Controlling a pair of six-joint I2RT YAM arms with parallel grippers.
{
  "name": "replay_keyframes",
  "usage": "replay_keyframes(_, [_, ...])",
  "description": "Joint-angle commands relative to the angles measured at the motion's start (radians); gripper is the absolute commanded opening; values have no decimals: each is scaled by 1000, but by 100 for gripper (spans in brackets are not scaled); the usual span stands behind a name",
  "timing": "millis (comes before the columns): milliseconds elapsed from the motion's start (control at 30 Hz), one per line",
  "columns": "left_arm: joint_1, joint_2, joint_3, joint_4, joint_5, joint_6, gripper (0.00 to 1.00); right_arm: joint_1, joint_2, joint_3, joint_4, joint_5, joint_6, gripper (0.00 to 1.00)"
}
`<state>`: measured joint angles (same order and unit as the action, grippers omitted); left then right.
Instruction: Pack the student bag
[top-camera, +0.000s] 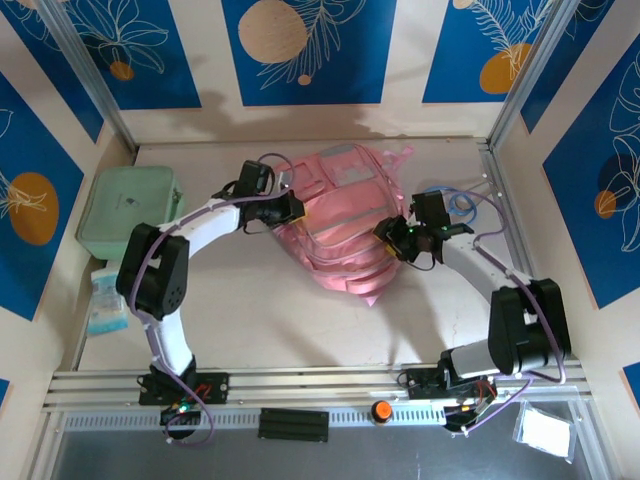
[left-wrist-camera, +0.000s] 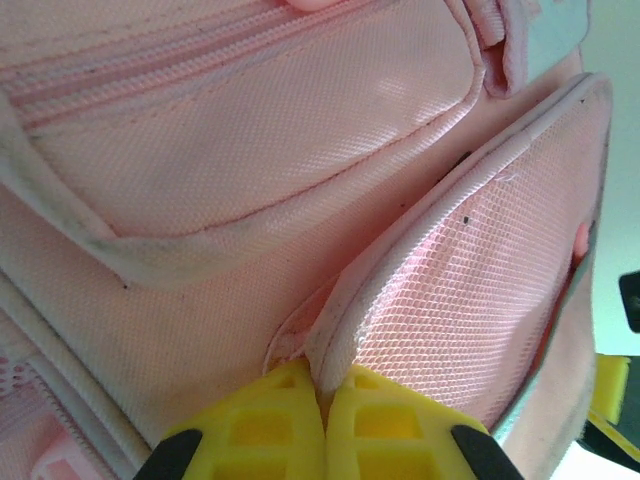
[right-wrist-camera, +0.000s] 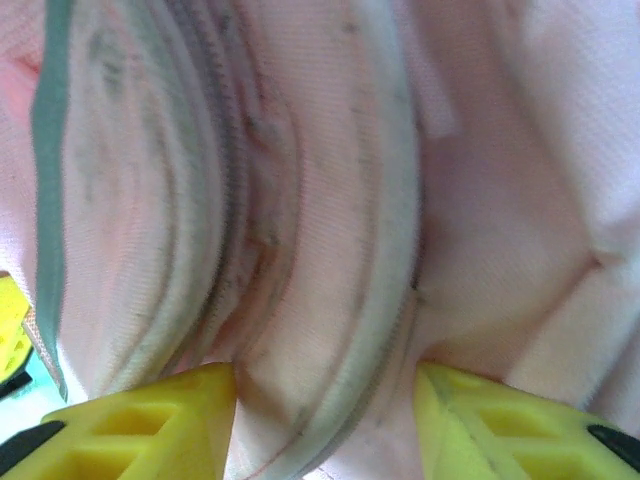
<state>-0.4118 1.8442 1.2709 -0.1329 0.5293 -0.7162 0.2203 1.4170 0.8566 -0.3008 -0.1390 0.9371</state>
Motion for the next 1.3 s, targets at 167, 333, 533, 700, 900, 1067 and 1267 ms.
replay_keyframes(167, [24, -192, -182, 147, -23, -120, 0, 7, 193, 210, 80, -146, -143, 40])
replay_keyframes(333, [25, -256, -263, 231, -57, -198, 0, 14, 307, 352, 40, -128, -238, 40])
replay_keyframes(533, [24, -244, -320, 448, -66, -366, 0, 2, 230, 298, -24, 28, -247, 45])
replay_keyframes(700, [9, -210, -326, 539, -79, -436, 0, 9, 67, 179, -45, 140, -262, 47])
replay_keyframes(900, [-30, -191, -318, 576, -110, -472, 0, 193, -56, 141, -99, 269, -231, 46])
replay_keyframes(1067, [-67, -188, -298, 560, -146, -469, 0, 424, -68, 132, -20, 412, -155, 45])
replay_keyframes(1267, [-97, -173, -278, 551, -147, -472, 0, 543, 38, 163, 83, 490, -115, 38])
